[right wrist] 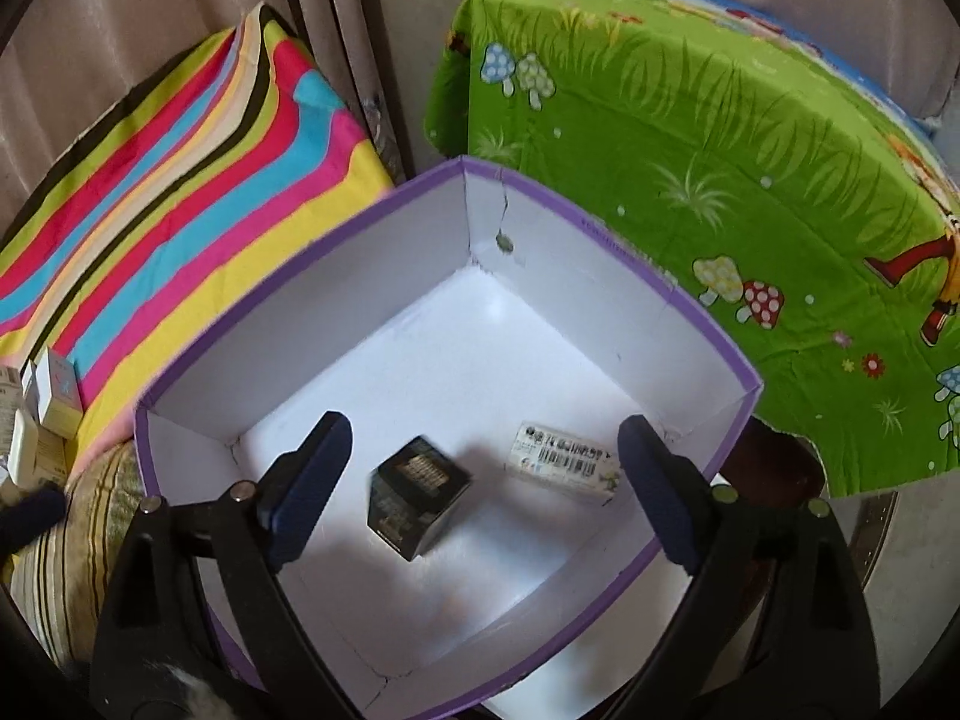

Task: Organize rigid objects
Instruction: 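Carry both boxes into the open purple-rimmed box and release them, then move the left gripper back to the pile and approach a white carton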

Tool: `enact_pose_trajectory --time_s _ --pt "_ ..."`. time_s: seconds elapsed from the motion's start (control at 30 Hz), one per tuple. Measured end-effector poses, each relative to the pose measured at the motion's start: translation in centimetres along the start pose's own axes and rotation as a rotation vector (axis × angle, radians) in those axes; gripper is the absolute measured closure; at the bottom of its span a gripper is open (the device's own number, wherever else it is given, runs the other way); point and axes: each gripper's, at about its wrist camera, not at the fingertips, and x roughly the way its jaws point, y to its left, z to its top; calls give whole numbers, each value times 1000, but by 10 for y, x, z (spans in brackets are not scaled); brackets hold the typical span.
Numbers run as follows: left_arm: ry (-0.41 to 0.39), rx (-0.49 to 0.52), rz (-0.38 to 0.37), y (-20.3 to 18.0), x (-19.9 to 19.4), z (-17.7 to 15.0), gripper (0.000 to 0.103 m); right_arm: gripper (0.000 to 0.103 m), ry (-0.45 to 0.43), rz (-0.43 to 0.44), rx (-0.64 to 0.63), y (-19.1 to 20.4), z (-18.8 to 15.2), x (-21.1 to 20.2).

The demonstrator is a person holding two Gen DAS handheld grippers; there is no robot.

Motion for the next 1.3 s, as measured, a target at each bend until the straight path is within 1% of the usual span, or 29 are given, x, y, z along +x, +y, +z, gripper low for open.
enact_pose_trajectory --time_s 0.07,0.13,0.2,0.23,0.3,0.4,0.43,0.47,0.53,0.7,0.77,0.83,0.93,0.97,1.03,1.13,1.17,1.23,1.3 --pt "-66 32 42 7 -20 1 18 11 -3 9 6 0 2 -2" --pt "-129 56 105 18 -42 -2 18 11 -5 17 9 0 3 -4" --pt "-168 66 173 35 -62 -8 18 11 -8 22 8 1 3 -6" --pt "-177 61 194 43 -70 -11 18 11 -9 23 8 2 4 -7" --pt "-196 27 255 72 -90 -22 18 11 -10 28 11 4 5 -8" --pt "-199 -41 312 114 -114 -37 18 11 -12 37 10 7 6 -10" --pt "-195 -80 345 134 -123 -45 18 11 -12 42 6 9 7 -10" --pt "-195 -101 366 146 -129 -49 18 11 -14 46 3 12 6 -12" --pt "-198 -174 455 182 -150 -63 18 11 -20 51 -10 17 7 -15" --pt "-176 -295 610 241 -187 -96 18 11 -23 63 -20 25 11 -20" --pt "-178 -319 663 256 -199 -107 18 11 -25 64 -27 27 10 -20" --pt "-181 -349 751 271 -211 -116 18 11 -22 68 -34 31 10 -20" --pt "-139 -395 857 291 -220 -128 18 11 -14 75 -38 35 7 -19" --pt "-133 -400 882 295 -224 -132 18 11 -12 78 -42 36 7 -19" --pt "-127 -438 901 303 -235 -145 18 11 -11 84 -45 37 6 -19" --pt "-130 -513 864 311 -249 -161 18 11 -10 74 -32 35 5 -17" --pt "-118 -523 866 312 -250 -165 18 11 -4 75 -23 34 5 -15" --pt "-119 -533 876 312 -255 -173 18 11 6 80 -20 35 4 -14" --pt "-108 -546 884 314 -257 -178 18 11 7 85 -41 39 3 -14"
